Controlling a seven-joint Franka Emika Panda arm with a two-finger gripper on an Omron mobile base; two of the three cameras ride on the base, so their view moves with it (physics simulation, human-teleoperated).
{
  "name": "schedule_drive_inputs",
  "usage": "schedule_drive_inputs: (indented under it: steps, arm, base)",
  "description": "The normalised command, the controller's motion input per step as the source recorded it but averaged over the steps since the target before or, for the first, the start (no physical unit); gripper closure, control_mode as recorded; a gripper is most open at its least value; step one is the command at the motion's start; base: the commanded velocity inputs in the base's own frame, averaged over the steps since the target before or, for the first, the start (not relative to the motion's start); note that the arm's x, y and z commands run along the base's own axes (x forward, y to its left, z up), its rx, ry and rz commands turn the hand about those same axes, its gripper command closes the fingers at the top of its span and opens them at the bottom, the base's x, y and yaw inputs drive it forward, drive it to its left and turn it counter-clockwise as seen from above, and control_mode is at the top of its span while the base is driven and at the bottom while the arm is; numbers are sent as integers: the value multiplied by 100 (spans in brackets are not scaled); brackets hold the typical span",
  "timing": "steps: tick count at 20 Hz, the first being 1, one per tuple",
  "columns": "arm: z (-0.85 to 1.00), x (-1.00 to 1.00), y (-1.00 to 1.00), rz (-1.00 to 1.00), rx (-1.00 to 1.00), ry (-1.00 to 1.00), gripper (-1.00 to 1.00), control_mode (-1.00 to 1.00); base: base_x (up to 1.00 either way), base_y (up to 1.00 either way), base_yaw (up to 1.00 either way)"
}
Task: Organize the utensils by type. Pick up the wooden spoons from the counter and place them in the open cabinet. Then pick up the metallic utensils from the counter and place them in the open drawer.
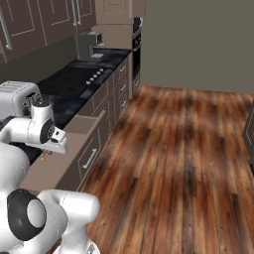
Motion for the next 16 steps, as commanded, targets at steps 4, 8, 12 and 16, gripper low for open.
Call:
schedule_drive_inputs:
  steps: [4, 8, 12, 16]
  arm:
    - [-39, 55, 2, -10, 0, 7, 100, -100]
    - [-34, 48, 0, -3, 0, 12, 100, -100]
    - [-34, 38, 0, 0, 0, 15, 100, -100]
    - [-40, 27, 12, 0, 0, 7, 100, -100]
  base:
    - [0, 0, 0]
    - [0, 0, 0]
    - [0, 0, 0]
    - [0, 0, 0]
